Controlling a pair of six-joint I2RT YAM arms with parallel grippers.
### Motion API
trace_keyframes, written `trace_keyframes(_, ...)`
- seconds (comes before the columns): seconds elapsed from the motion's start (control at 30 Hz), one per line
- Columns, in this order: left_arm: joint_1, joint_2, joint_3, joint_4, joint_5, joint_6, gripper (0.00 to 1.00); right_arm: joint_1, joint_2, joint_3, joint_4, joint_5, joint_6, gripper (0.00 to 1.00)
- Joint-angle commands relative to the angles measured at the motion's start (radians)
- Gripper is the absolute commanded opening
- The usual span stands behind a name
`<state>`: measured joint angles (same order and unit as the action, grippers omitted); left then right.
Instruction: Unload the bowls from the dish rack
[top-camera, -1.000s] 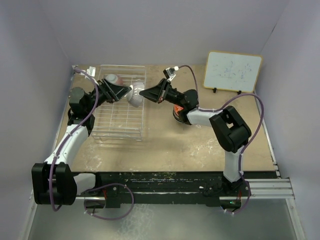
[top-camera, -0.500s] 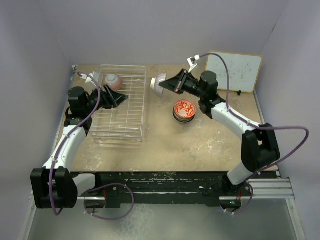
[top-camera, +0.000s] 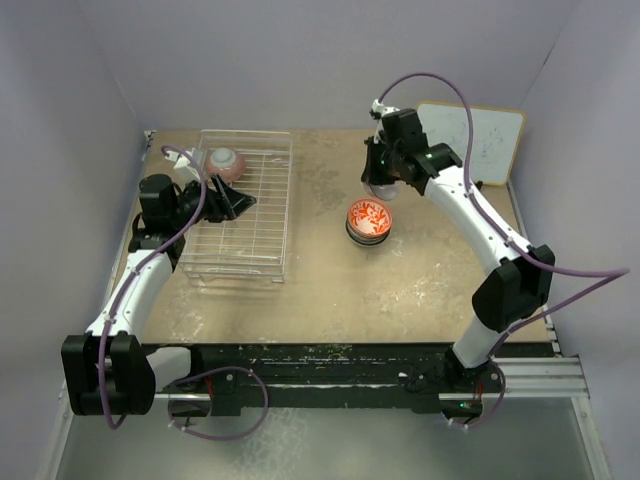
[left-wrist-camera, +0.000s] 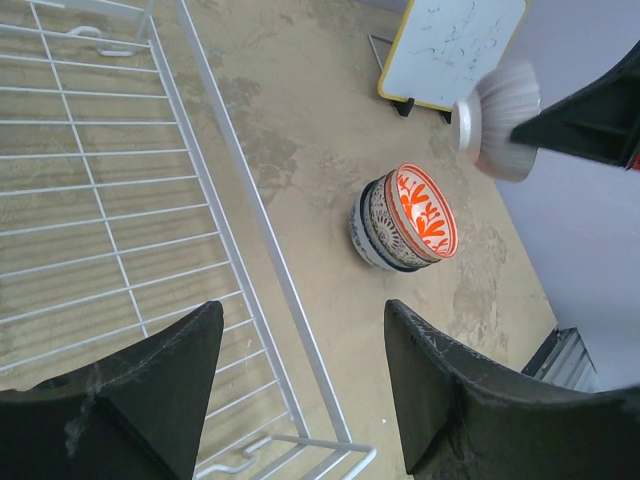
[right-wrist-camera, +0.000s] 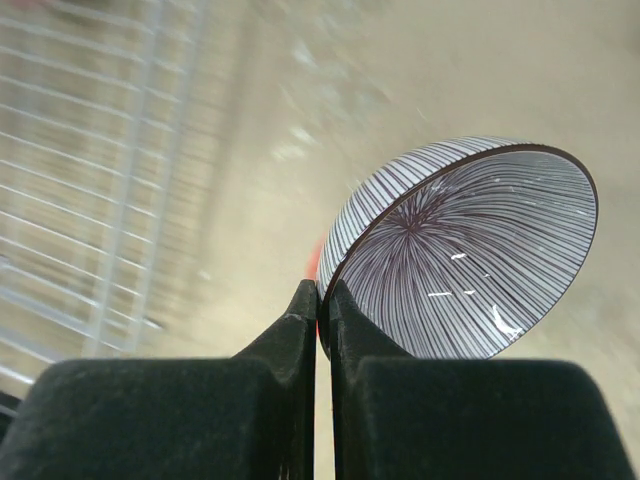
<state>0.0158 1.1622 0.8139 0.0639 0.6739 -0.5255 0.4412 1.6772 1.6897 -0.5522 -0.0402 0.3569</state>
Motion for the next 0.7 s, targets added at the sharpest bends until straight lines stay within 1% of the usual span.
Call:
trace_keyframes(0.0, 0.006, 0.002, 0.035, 0.013, -0.005, 0.041, 0.68, 0.022, -0.005, 0.033, -0.227, 0.189, -0.129, 0.0)
trace_keyframes(0.1, 0.006, 0.011, 0.038, 0.009, -0.001, 0.041, 0.68, 0.045, 0.031, 0.04, -0.265, 0.244, -0.14, 0.0)
trace_keyframes(0.2, 0.006, 0.017, 0.039, -0.004, 0.0, 0.047, 0.68, 0.089, 0.086, 0.081, -0.309, 0.309, -0.146, 0.0)
trace_keyframes(0.3, 0.006, 0.016, 0.039, -0.019, -0.001, 0.057, 0.68, 0.131, 0.128, 0.113, -0.308, 0.345, -0.144, 0.0)
trace_keyframes(0.53, 0.006, 0.017, 0.036, -0.032, 0.001, 0.064, 0.68, 0.167, 0.201, 0.161, -0.312, 0.363, -0.135, 0.0)
trace_keyframes(0.67, 0.006, 0.022, 0.039, -0.034, 0.002, 0.065, 0.68, 0.181, 0.205, 0.162, -0.328, 0.364, -0.124, 0.0)
